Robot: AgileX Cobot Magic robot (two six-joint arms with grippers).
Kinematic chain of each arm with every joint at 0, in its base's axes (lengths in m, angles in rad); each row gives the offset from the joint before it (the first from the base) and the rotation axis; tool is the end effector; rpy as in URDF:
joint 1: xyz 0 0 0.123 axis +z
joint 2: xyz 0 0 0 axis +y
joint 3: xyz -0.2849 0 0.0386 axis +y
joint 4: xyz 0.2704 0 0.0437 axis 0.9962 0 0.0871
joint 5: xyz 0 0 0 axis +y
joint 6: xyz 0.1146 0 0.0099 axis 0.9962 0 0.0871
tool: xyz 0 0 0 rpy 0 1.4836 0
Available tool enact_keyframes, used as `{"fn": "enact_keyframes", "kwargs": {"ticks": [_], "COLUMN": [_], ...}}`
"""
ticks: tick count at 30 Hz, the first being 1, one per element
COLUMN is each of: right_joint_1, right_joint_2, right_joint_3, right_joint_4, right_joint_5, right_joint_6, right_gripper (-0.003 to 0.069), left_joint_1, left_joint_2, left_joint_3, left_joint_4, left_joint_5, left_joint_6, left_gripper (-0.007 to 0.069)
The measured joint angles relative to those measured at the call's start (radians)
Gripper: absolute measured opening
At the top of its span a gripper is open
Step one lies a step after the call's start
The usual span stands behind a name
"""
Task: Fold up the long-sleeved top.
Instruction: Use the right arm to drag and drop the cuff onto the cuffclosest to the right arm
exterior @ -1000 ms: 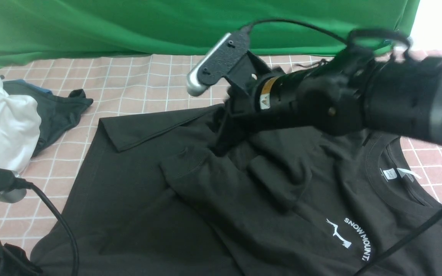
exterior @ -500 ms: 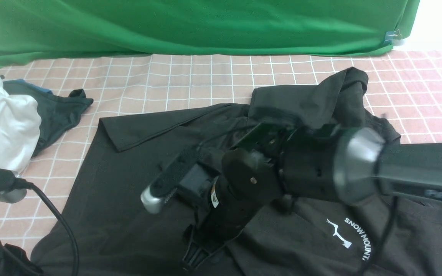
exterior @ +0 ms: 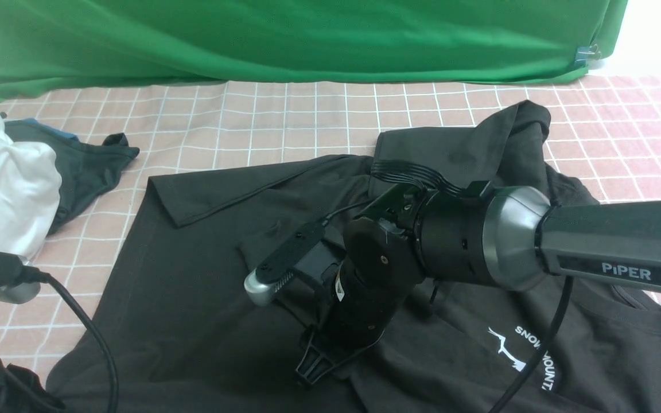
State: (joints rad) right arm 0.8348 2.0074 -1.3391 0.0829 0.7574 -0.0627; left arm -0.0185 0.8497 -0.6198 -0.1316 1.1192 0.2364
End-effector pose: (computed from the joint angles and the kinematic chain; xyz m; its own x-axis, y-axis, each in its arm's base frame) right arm 0.2780 0.3166 0.1199 -0.6512 -0.7225 -0.2320 -0.7504 0.6587 0.0548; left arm 0.1488 -0.0163 0.2347 -0.9266 0.1937 -0.3223 0.2229 0.9732 -0.0559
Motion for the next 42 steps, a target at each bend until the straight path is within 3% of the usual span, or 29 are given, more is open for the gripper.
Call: {"fn": "enact_keyframes", "kwargs": {"ticks": [3, 7, 13, 20, 33, 35, 39, 40, 42], "right_joint_1": [-0.001, -0.004, 0.015, 0.056, 0.074, 0.074, 0.074, 0.074, 0.074], "right_joint_2": [0.002, 0.002, -0.030, -0.081, -0.154, -0.152, -0.151, -0.155, -0.172], "right_joint_3": [-0.002, -0.002, 0.000, 0.000, -0.005, -0.005, -0.005, -0.005, -0.005], "right_joint_4": [-0.008, -0.018, -0.011, 0.004, 0.171, 0.177, 0.180, 0.169, 0.138], "right_joint_5": [0.000, 0.005, 0.042, 0.063, 0.142, 0.142, 0.135, 0.134, 0.160], "right_joint_6": [0.000, 0.000, -0.001, -0.004, -0.069, -0.069, -0.069, -0.069, -0.068], "right_gripper": [0.0338, 0.0165, 0.0048, 0.0044, 0.0044, 0.0058, 0.0188, 0.0330, 0.0502], "left_joint_1": [0.000, 0.000, 0.000, 0.000, 0.000, 0.000, 0.000, 0.000, 0.000], "left_joint_2": [0.000, 0.000, 0.000, 0.000, 0.000, 0.000, 0.000, 0.000, 0.000], "left_joint_3": [0.000, 0.000, 0.000, 0.000, 0.000, 0.000, 0.000, 0.000, 0.000], "left_joint_4": [0.000, 0.000, 0.000, 0.000, 0.000, 0.000, 0.000, 0.000, 0.001], "left_joint_5": [0.000, 0.000, 0.000, 0.000, 0.000, 0.001, 0.005, 0.009, 0.012], "left_joint_6": [0.000, 0.000, 0.000, 0.000, 0.000, 0.000, 0.000, 0.000, 0.000], "left_gripper": [0.0050, 0.0050, 0.0050, 0.0050, 0.0050, 0.0050, 0.0050, 0.0050, 0.0050]}}
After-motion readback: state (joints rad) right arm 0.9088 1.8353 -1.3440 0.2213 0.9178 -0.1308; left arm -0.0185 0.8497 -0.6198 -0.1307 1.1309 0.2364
